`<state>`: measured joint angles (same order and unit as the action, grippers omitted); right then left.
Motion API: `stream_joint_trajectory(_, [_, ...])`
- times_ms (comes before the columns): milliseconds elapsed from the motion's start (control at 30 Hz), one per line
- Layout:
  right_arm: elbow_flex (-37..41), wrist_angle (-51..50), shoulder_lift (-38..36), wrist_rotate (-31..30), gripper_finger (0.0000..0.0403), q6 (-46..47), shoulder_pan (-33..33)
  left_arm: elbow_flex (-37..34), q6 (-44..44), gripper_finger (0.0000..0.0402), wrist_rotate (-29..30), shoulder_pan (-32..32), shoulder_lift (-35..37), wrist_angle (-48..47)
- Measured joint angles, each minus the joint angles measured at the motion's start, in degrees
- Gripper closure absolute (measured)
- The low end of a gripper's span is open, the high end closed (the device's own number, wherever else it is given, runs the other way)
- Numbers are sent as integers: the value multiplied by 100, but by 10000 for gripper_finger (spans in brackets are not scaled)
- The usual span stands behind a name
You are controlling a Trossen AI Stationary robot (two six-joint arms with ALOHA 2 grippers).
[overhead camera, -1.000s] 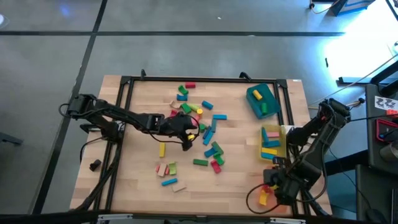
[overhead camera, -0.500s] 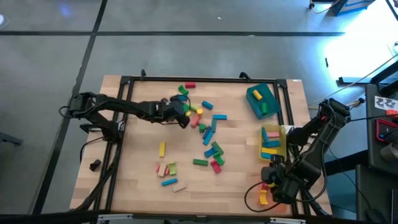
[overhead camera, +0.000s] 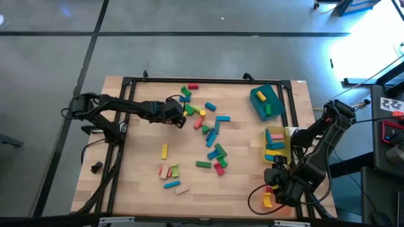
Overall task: Sort blocks by size
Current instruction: Put the red arch block into the orange bin
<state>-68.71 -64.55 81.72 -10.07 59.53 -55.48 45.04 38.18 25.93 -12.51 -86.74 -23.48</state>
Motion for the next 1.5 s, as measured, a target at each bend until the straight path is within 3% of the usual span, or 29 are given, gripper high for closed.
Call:
stream_joint_trajectory(633, [2,7,4,-48,155,-7,0,-81,43,227,-70,1,-794,451])
stream_joint_trajectory(900, [2,7,4,-523,155,-18,0,-59,43,231,-61,4,-979,506])
stream_joint_trajectory(1133, [2,9,4,-1040,155,-321,0,-63,-118,296,-78,4,-986,547])
stream_joint_trajectory(1333, [2,11,4,-1358,155,-582,0,-72,-280,296,-120,8,-992,848])
stream_joint_trajectory(1500, [2,13,4,-1899,155,-835,0,-80,-289,296,-601,8,-828,960])
